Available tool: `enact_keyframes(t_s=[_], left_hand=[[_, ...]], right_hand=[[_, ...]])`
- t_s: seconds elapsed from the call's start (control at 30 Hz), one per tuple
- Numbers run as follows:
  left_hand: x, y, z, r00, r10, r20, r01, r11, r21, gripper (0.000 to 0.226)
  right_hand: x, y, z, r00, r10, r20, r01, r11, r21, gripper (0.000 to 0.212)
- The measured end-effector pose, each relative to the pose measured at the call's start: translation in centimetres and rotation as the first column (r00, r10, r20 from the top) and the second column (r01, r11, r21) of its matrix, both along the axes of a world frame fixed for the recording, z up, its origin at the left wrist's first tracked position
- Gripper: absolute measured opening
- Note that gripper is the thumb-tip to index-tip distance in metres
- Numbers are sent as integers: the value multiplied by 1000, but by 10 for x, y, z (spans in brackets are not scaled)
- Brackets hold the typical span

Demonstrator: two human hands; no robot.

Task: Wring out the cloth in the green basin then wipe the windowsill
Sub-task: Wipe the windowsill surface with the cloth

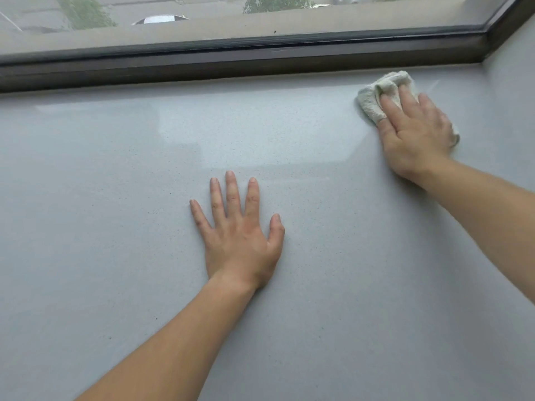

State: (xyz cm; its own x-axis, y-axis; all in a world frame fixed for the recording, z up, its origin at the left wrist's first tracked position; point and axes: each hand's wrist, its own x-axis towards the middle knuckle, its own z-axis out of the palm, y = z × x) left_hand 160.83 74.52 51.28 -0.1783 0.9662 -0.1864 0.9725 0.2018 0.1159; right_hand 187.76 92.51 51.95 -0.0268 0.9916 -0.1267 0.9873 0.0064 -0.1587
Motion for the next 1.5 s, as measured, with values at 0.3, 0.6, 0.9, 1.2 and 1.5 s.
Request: enact_keyframes(t_s=[0.3,0.6,0.9,1.2,1.5], left_hand=[[-1,0,-1,1000,11,6,-11,1000,23,74],[7,-17,6,983,-16,181,-15,986,166,67],[70,-119,4,984,-101,146,89,993,83,65],[74,-118,0,993,-112,21,111,993,44,67],[72,-120,0,993,-93,69,89,994,65,64]], right_hand=[[-3,-72,1,948,317,-26,-317,948,-21,57],[-31,-144,1,977,210,-38,-211,977,-36,58],[-1,-147,-2,999,29,-22,-30,999,-35,55],[31,-241,0,932,362,9,-361,932,-29,54],[22,-342,4,907,420,-15,-420,907,-4,56]])
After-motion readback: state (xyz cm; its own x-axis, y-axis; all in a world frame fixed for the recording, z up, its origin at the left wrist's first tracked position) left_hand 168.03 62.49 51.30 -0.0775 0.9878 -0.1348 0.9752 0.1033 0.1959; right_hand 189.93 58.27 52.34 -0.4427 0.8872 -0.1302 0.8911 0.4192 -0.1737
